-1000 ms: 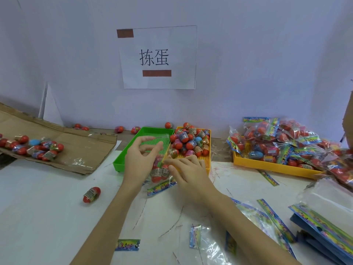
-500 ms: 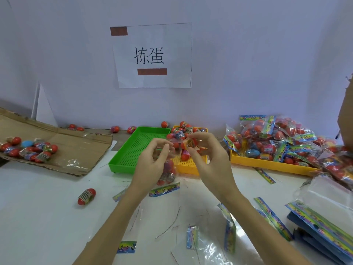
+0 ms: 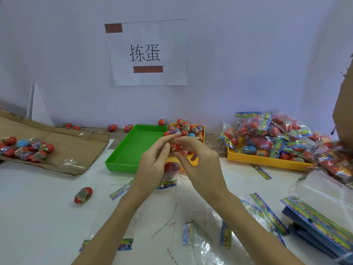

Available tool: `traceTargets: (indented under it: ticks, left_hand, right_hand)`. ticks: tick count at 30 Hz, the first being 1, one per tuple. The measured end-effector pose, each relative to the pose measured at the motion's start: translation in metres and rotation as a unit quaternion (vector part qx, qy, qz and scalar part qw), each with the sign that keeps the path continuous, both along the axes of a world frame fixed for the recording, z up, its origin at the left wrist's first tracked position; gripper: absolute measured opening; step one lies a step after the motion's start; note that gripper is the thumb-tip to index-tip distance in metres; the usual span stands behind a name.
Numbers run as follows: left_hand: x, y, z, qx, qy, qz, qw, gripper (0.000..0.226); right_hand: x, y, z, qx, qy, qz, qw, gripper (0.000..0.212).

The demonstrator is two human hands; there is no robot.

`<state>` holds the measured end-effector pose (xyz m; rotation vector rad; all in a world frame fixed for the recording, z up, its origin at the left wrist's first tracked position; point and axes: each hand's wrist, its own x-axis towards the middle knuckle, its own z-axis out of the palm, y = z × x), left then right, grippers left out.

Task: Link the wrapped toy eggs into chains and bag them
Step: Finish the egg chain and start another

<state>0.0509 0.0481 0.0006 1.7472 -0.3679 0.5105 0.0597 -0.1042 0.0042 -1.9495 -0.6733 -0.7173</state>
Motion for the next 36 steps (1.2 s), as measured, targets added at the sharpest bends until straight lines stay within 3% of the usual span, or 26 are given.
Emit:
traceTargets:
  ticks: [6, 11, 16, 19, 22, 24, 29, 31, 33, 36]
  left_hand:
    - [0.001, 0.003, 0.002, -0.013, 0.015, 0.003, 1.0, 0.038]
    - [0.001, 0.001, 0.002, -0.033, 0.011, 0.044, 0.998, 0.026]
    - [0.003, 0.005, 0.003, -0.045, 0.037, 0.037, 0.998, 0.035]
    - [0.001, 0.002, 0.003, -0.022, 0.026, 0.017, 0.999, 0.04]
    - [0.001, 0.0, 0.003, -0.027, 0.023, -0.001, 0.999, 0.04]
    - [0.001, 0.0, 0.003, -0.044, 0.037, -0.015, 0.998, 0.039]
    - [0.003, 0.005, 0.004, -0.061, 0.046, -0.031, 0.997, 0.038]
    - [0.002, 0.008, 0.004, -0.052, 0.04, -0.03, 0.997, 0.038]
    - [0.001, 0.008, 0.004, -0.037, 0.04, -0.038, 0.998, 0.038]
    - [0.002, 0.008, 0.006, -0.028, 0.064, -0.1, 0.993, 0.049]
  right_hand:
    - [-0.004, 0.004, -0.001, -0.028, 0.003, -0.038, 0.999, 0.027]
    - [-0.005, 0.01, -0.002, -0.014, -0.025, -0.065, 0.997, 0.021]
    - [0.001, 0.001, -0.003, -0.087, -0.009, -0.01, 0.996, 0.024]
    - [0.0, 0.002, -0.006, -0.08, 0.013, -0.016, 0.997, 0.028]
    - [0.001, 0.003, -0.005, -0.064, 0.028, -0.007, 0.998, 0.018]
    - [0.0, 0.003, -0.006, -0.102, 0.034, 0.01, 0.994, 0.014]
    - [0.0, 0.0, -0.009, -0.233, 0.013, 0.014, 0.972, 0.024]
    - [0.002, -0.002, -0.011, -0.291, 0.004, -0.011, 0.957, 0.042]
    - [0.004, 0.0, -0.015, -0.309, -0.005, -0.037, 0.95, 0.055]
    - [0.005, 0.004, -0.018, -0.282, -0.018, -0.061, 0.957, 0.053]
